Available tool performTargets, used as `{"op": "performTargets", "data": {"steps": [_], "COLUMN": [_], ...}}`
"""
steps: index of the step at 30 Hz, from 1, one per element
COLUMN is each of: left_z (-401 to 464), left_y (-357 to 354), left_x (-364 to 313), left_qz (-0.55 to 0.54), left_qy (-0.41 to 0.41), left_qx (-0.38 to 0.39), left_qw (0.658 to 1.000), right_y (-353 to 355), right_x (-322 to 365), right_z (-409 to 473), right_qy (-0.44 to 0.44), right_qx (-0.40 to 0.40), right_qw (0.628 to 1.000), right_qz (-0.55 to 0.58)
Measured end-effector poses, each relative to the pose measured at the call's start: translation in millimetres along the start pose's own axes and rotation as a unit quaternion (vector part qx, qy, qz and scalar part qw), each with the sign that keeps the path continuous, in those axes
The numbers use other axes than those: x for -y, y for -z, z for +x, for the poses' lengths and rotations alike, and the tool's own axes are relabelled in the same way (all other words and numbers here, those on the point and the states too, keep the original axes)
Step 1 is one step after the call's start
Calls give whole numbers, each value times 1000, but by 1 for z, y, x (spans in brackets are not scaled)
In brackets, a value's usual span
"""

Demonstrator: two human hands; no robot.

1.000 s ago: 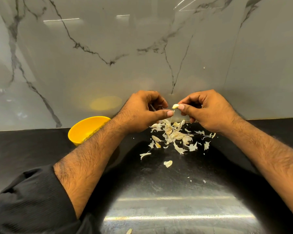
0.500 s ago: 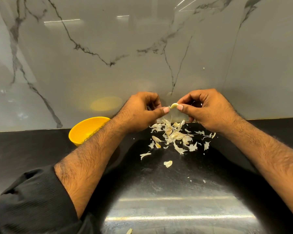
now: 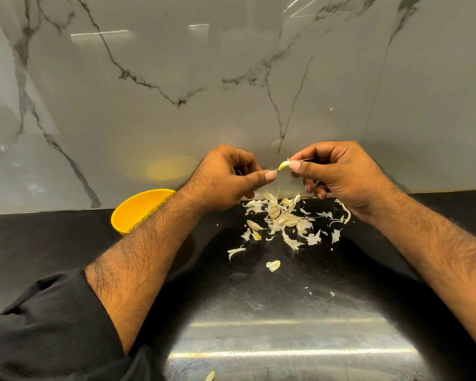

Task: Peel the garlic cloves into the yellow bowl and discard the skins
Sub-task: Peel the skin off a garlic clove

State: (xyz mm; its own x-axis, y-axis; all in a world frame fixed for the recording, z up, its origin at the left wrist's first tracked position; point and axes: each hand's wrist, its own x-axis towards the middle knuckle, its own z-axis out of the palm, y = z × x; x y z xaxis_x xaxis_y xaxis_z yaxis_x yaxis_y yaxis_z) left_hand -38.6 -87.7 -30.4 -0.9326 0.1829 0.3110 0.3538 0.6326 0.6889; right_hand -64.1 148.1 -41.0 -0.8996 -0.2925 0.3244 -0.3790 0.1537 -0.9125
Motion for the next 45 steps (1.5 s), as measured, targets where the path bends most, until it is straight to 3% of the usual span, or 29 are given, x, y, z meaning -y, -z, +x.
{"op": "performTargets", "data": {"steps": [4,8,13,16,20,25,29,35,45], "left_z": [-3,-2,-3,-2,-2,-4,-2,-4,-5], "left_y": [-2,1,2,-1,1,-9,-10,-10,-8], "left_x": [2,1,-2,-3,3,-4,-1,-1,-3], "left_qz": [7,2,-34,18,50,5,-22,-37,-114], "left_qy": [-13,-36,26,40,-8,-80,-66,-103,-57], "left_qx": [40,18,50,37,25,1,-32,-17,-31], "left_qw": [999,999,998,998,998,997,997,994,991], "right_y": [1,3,5,6,5,5,4,2,4], "right_x": [0,-2,-3,-3,-4,-5,-7,-7,-5], "right_z": [1,2,2,3,3,3,3,2,2], "right_qy": [-11,-16,-20,-21,-23,-26,-25,14,-13], "right_qx": [2,-1,-3,-1,2,20,35,29,66], "right_qw": [1000,1000,1000,1000,1000,999,999,998,998], "right_qz": [5,3,10,16,19,8,-9,-53,-14]}}
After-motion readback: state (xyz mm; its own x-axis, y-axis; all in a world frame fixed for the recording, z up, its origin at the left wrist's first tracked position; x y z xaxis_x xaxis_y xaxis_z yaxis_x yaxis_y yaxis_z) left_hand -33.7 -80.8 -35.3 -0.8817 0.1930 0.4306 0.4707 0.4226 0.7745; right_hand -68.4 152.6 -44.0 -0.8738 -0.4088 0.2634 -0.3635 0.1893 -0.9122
